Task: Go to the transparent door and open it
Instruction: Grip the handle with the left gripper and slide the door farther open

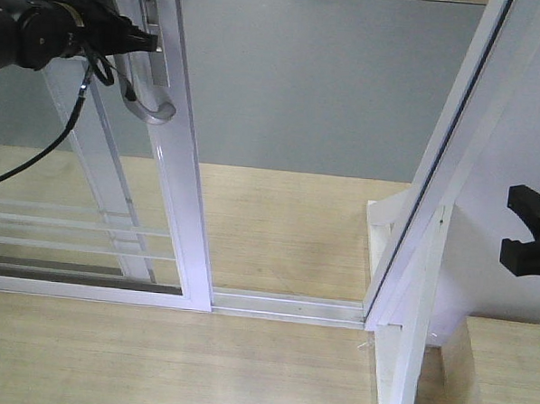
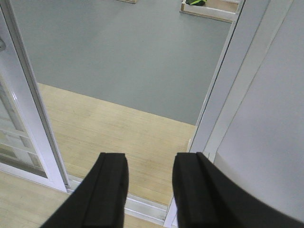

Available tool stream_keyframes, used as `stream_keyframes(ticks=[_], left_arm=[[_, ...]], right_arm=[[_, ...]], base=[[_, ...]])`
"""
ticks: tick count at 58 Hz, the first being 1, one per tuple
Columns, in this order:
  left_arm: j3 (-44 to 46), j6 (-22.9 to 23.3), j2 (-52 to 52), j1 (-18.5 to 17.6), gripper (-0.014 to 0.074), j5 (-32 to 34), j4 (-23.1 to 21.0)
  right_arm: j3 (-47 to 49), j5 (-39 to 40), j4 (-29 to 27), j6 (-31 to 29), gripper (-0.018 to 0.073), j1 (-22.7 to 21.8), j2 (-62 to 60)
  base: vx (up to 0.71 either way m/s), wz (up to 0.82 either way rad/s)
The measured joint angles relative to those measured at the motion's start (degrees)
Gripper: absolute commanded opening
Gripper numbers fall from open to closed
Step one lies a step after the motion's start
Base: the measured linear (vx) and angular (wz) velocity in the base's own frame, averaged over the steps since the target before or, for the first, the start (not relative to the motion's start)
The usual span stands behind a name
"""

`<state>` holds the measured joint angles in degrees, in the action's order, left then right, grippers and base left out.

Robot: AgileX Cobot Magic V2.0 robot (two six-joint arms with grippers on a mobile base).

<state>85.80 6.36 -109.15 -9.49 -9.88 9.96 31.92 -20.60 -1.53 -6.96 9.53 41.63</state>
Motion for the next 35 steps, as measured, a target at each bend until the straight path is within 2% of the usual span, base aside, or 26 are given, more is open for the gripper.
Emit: stream_keyframes(ticks=[23,35], left_arm=[[-9.4,-1.3,6.6,6.4,0.0367,4.6,0.0],[-14.7,-1.3,11.7,7.1,0.0367,6.1,0.0]], right_arm=[[0.0,0.0,0.0,0.0,0.0316,0.0,0.0],[0.0,0.0,0.0,0.0,0.0316,0.0,0.0]], base=[[0.0,0.0],[0.0,0.0]])
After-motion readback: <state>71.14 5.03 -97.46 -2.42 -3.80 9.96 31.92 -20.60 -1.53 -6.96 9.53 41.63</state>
